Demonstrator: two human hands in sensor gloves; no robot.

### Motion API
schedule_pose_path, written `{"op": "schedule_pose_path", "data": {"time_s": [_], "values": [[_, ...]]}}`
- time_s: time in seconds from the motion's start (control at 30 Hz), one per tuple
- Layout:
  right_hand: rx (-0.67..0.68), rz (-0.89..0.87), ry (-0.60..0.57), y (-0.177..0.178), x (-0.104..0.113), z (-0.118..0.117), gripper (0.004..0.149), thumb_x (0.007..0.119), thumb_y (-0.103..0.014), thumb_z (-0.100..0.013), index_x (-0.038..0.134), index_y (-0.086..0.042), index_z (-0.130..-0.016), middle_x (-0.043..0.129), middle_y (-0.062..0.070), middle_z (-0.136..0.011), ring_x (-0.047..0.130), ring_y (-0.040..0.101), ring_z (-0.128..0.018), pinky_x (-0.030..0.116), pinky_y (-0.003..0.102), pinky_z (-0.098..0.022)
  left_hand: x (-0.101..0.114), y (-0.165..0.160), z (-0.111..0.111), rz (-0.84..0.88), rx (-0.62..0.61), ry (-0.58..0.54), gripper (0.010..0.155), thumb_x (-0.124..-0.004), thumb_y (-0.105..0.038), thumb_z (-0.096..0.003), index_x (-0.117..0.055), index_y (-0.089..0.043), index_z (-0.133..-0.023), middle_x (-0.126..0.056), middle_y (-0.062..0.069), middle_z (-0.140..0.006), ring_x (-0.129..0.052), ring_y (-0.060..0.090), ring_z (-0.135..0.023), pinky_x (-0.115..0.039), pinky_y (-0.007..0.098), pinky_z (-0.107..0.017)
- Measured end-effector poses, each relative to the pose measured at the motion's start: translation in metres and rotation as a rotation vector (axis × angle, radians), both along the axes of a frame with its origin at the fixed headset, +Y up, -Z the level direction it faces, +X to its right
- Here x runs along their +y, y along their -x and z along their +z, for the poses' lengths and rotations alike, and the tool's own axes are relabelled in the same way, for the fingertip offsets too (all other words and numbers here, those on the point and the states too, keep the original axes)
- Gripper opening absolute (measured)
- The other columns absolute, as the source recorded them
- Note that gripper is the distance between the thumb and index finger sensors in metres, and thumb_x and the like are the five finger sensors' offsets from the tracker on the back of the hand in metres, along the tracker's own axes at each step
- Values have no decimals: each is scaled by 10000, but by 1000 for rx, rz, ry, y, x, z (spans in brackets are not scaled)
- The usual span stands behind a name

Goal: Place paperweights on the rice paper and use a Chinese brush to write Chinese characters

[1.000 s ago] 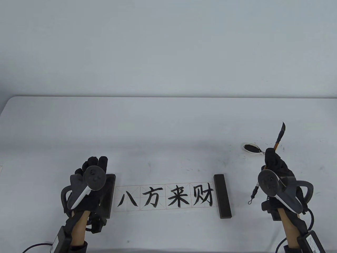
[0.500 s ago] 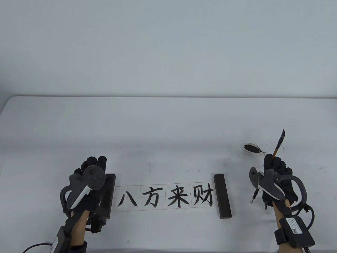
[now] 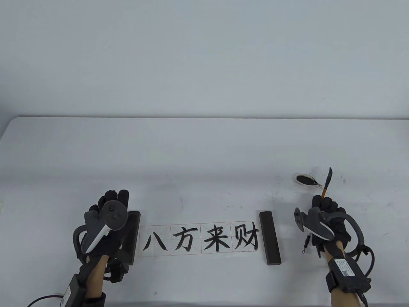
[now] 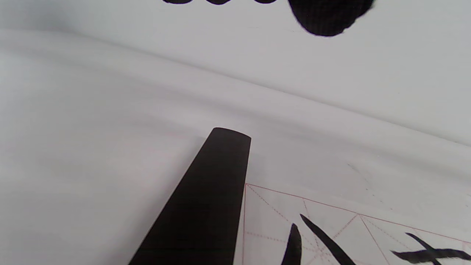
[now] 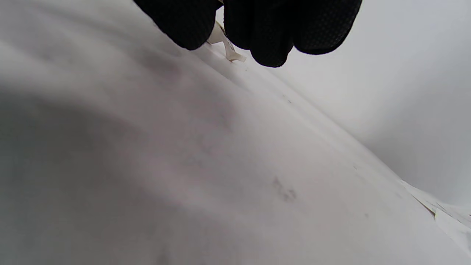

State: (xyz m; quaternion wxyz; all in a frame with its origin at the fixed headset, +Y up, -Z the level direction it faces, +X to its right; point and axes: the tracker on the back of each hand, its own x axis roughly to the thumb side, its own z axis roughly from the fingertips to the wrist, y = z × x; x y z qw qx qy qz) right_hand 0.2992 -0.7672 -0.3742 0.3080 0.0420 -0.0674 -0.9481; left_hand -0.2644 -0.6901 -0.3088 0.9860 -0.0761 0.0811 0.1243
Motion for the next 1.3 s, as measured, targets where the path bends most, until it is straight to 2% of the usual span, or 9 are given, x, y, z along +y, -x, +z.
{"op": "schedule_pose_path", "data": {"time_s": [0.13, 0.5, 0.7, 1.17, 1.3], "values": [[3, 7, 17, 2, -5, -2, 646, 667, -183, -567, 287, -66, -1077, 491, 247, -1077, 632, 372, -972, 604, 548, -689, 0, 0, 0, 2, 1, 5, 795, -572, -541, -551, -127, -382, -1191, -130, 56, -1284, -195, 346, -1214, -133, 502, -859], [4, 17, 43, 5, 5, 3, 600, 644, -161, -572, 320, -125, -1077, 507, 208, -1084, 644, 344, -977, 608, 538, -694, 0, -1, 0, -2, -4, 9, 794, -574, -540, -550, -133, -381, -1191, -135, 63, -1284, -202, 348, -1214, -136, 504, -858], [1, 19, 50, 5, 4, 2, 577, 633, -158, -575, 344, -157, -1075, 515, 199, -1085, 647, 340, -978, 609, 537, -695, 0, -2, 0, -2, -5, 9, 793, -573, -541, -551, -132, -382, -1191, -135, 53, -1285, -204, 345, -1214, -136, 504, -858], [-1, 13, 44, 4, 2, 1, 582, 645, -155, -570, 354, -182, -1074, 528, 196, -1082, 660, 340, -973, 608, 542, -696, 0, -2, 0, -6, -11, 9, 793, -575, -540, -550, -137, -382, -1191, -138, 58, -1286, -208, 349, -1214, -140, 505, -858], [-8, -7, 21, 2, 9, 3, 626, 665, -179, -566, 312, -169, -1083, 489, 205, -1094, 627, 351, -986, 583, 560, -703, 1, -2, 0, -2, -11, 8, 792, -575, -539, -551, -137, -382, -1192, -143, 48, -1286, -209, 351, -1213, -140, 506, -858]]}}
